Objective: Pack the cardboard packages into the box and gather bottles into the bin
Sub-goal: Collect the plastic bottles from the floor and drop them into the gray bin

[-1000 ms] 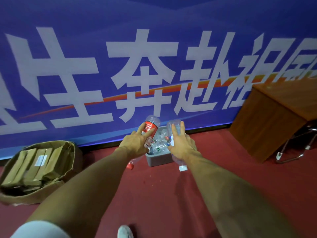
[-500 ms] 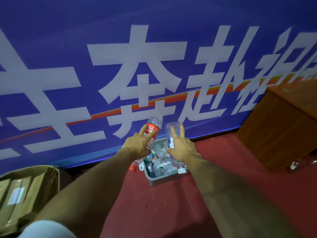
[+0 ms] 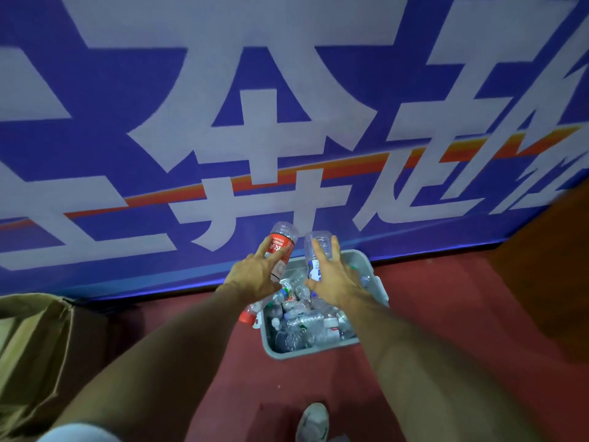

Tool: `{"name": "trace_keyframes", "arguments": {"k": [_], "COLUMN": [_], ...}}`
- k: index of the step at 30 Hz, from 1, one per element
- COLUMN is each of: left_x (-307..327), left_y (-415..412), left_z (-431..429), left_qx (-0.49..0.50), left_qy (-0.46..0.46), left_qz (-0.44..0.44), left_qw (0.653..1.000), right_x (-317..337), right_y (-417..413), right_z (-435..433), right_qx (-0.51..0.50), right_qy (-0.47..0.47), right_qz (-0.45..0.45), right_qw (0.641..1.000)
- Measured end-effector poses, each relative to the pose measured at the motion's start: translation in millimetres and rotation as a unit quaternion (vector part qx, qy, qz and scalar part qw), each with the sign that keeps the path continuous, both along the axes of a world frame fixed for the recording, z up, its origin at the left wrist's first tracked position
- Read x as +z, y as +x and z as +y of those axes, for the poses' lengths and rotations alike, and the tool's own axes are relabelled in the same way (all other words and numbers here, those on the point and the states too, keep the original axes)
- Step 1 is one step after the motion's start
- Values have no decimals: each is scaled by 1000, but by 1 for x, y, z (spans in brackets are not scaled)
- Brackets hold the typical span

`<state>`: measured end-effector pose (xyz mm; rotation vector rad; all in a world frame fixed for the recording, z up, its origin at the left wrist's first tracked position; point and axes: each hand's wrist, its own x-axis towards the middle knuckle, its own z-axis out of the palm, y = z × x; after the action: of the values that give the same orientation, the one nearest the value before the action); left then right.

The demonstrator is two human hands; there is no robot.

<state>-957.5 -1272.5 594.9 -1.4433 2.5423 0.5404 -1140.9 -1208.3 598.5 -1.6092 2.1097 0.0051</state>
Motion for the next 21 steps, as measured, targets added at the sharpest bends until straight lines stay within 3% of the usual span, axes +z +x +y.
{"name": "trace_keyframes", "arguments": {"k": [7,11,14,17,21], "left_x": [-157,-217,-234,-231,-184], "left_y": [-25,-35,-37,-34,-36], "left_z": [-50,-67,-75,-75,-69], "left_qx": [1,15,27,36,52], "left_qy": [19,46,80,83,69], "left_qz": [17,50,61,13,-30], "left_qw": [1000,998,995,996,996], "right_x": [-157,-210,-226,-220,-177], "right_y": [-31,-36,-43,-50,-57], "right_z": [-39,-57,-64,-60,-56], "right_qx": [-46,-81,-87,-84,-91], "right_qy": [25,40,66,88,108], "right_qz": [-22,-72,-88,-72,-51], "right_qw": [998,993,990,990,989]}}
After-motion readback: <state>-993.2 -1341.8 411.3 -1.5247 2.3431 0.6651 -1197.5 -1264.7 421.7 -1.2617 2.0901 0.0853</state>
